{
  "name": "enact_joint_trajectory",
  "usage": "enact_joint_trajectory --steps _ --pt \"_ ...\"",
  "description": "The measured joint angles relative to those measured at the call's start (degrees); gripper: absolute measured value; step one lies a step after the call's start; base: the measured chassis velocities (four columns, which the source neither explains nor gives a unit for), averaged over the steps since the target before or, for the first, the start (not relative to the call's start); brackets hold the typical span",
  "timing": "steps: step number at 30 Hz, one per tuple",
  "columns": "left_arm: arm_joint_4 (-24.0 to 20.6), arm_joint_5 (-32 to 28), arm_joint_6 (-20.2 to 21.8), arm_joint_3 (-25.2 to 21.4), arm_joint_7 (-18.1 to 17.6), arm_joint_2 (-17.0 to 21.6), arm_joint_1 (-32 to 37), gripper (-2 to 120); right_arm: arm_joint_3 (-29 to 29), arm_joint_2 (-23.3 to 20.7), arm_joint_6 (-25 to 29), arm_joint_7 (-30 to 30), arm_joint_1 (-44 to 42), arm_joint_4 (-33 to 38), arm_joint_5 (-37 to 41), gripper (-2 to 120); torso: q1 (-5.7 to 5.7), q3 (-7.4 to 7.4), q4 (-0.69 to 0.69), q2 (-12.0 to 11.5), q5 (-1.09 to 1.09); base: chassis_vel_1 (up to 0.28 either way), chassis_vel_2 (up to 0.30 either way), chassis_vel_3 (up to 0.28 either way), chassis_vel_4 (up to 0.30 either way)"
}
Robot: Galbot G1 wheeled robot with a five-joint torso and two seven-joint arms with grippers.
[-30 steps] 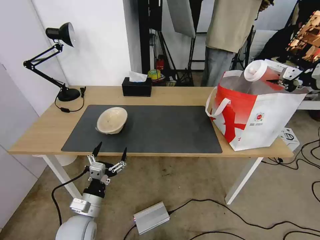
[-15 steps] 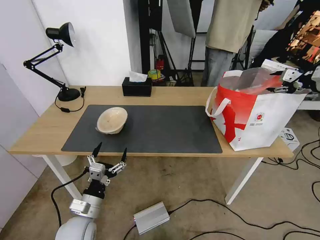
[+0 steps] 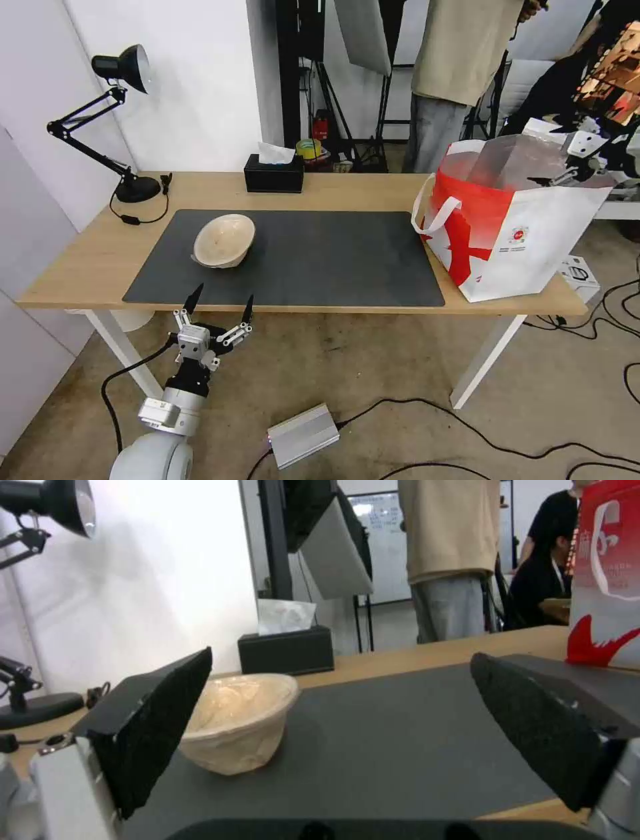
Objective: Pick up the trash from the table and place it into the takeout bag.
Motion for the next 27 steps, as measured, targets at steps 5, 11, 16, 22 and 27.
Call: enact_joint_trajectory --steps 5,11,16,22,27 --pt "-0.6 0.0 0.1 -0.2 0.0 0.2 0.1 100 1.1 -1.2 -1.2 1.4 -0.8 3.9 3.1 100 0.00 0.00 0.00 0.0 0.00 0.000 0.000 0.000 0.000" --pt "-1.8 0.0 0.9 -0.4 0.0 0.5 0.2 100 2.5 -3.1 -2.9 4.4 -2.7 8.7 8.6 100 0.00 0.00 0.01 0.0 -0.01 0.000 0.000 0.000 0.000" --pt "-2.7 0.0 1.6 -0.4 0.0 0.7 0.3 100 5.3 -5.5 -4.8 10.0 -6.8 14.6 17.4 100 0.00 0.00 0.00 0.0 0.00 0.000 0.000 0.000 0.000" --pt "-2.8 0.0 1.8 -0.4 0.0 1.1 0.3 100 11.7 -6.5 -5.4 17.1 -13.9 19.6 23.8 100 0.00 0.00 0.01 0.0 0.00 0.000 0.000 0.000 0.000" --pt "-3.0 0.1 1.9 -0.4 0.0 1.3 0.3 100 16.2 -6.5 -5.7 23.9 -19.2 23.6 29.5 100 -0.01 0.00 -0.01 0.0 0.00 0.000 0.000 0.000 0.000"
